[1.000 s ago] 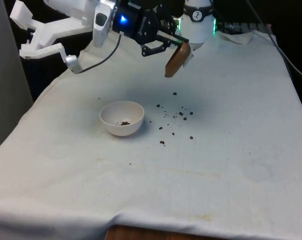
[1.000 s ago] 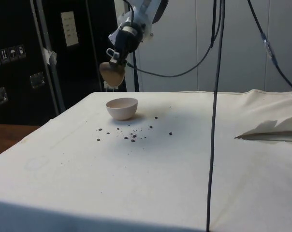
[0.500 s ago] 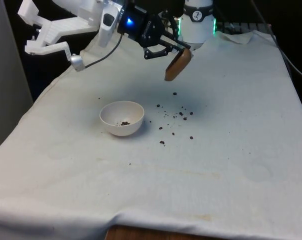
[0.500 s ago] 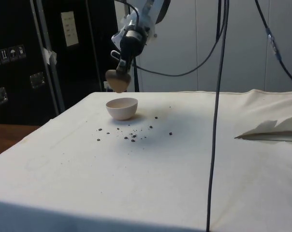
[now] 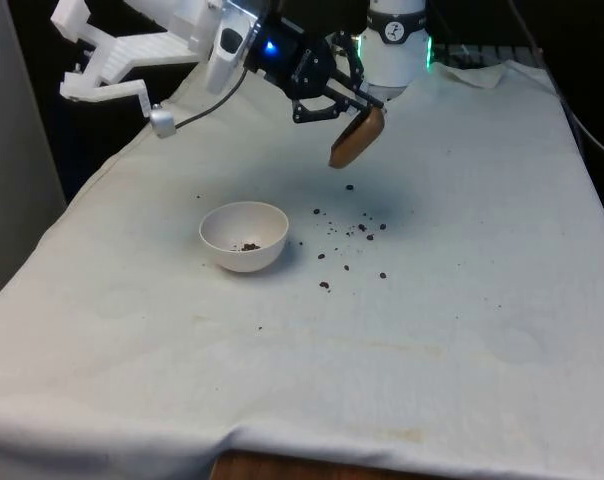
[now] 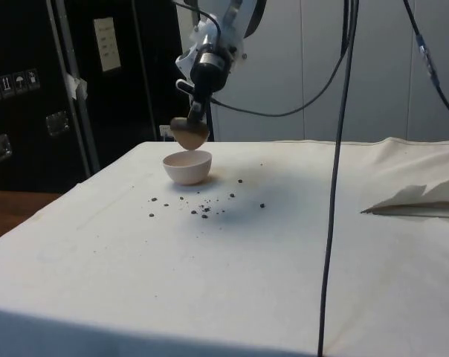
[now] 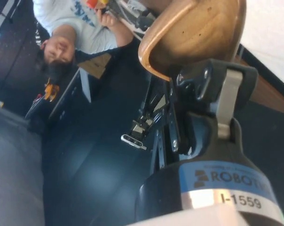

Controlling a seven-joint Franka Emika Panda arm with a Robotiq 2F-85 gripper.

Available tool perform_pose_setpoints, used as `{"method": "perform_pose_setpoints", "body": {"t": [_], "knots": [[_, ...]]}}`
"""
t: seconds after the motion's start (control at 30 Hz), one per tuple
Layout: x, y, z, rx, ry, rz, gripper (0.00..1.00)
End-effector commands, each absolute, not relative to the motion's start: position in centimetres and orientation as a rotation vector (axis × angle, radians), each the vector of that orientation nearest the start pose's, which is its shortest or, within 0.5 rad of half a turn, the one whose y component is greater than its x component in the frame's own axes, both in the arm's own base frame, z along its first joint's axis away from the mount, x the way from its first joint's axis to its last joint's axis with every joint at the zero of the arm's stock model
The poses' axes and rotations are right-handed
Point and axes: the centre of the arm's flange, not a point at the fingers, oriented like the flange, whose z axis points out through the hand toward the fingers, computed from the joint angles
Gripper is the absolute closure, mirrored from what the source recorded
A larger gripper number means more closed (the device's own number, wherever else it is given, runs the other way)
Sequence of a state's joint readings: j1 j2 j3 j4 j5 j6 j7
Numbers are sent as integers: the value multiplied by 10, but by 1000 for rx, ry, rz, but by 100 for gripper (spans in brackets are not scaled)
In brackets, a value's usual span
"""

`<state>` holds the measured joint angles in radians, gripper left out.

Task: Pour the coffee beans from the cup into the bowl.

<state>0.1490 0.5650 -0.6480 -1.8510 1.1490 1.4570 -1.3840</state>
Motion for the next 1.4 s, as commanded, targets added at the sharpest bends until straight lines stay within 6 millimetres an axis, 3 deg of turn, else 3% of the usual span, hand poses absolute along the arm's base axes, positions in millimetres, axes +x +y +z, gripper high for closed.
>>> {"method": "perform_pose_setpoints", "body": {"t": [0.0, 1.37], "knots": [[560, -155, 260, -2083, -463, -260, 100], [520, -124, 231, -2279, -625, -289, 100]]}}
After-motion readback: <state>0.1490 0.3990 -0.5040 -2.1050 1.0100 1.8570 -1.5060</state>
